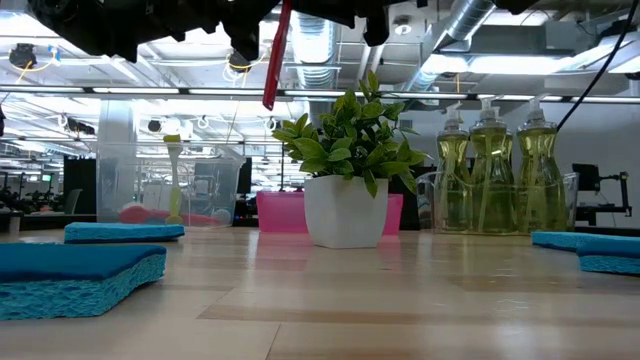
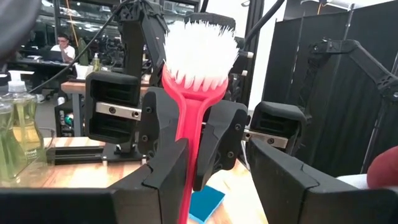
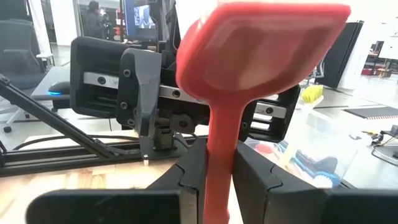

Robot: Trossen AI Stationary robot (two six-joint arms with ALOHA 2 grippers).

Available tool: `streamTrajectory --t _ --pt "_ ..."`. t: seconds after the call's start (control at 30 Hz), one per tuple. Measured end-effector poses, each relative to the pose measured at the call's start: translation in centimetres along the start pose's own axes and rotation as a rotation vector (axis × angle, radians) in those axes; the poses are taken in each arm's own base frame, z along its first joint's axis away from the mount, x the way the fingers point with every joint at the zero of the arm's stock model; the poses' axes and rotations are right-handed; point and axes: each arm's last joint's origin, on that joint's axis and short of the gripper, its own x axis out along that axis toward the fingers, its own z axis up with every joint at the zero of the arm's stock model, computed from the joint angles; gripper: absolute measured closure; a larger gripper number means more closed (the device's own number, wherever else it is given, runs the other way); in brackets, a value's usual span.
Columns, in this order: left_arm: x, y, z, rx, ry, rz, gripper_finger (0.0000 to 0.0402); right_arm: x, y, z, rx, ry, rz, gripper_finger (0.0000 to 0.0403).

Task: Pick & Place Kitchen Sink Supplies
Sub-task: Put the red dish brush into the left transparent bin

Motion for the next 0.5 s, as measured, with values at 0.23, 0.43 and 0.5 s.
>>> streamTrajectory --t 0.23,0.43,0.5 --pt "-0.5 -0.1 0.6 0.047 0.009 0.009 0.0229 -0.2 0.1 0.4 -0.018 -0.007 0.000 0.0351" --pt "-1.2 -0.2 1.2 0.050 0.032 0.035 0.0229 -0.2 0.1 0.4 -0.021 -0.007 0.002 0.0351" --pt "-1.4 -0.2 1.3 0.051 0.041 0.073 0.0229 -0.2 0.2 0.4 -0.021 -0.007 0.014 0.0351"
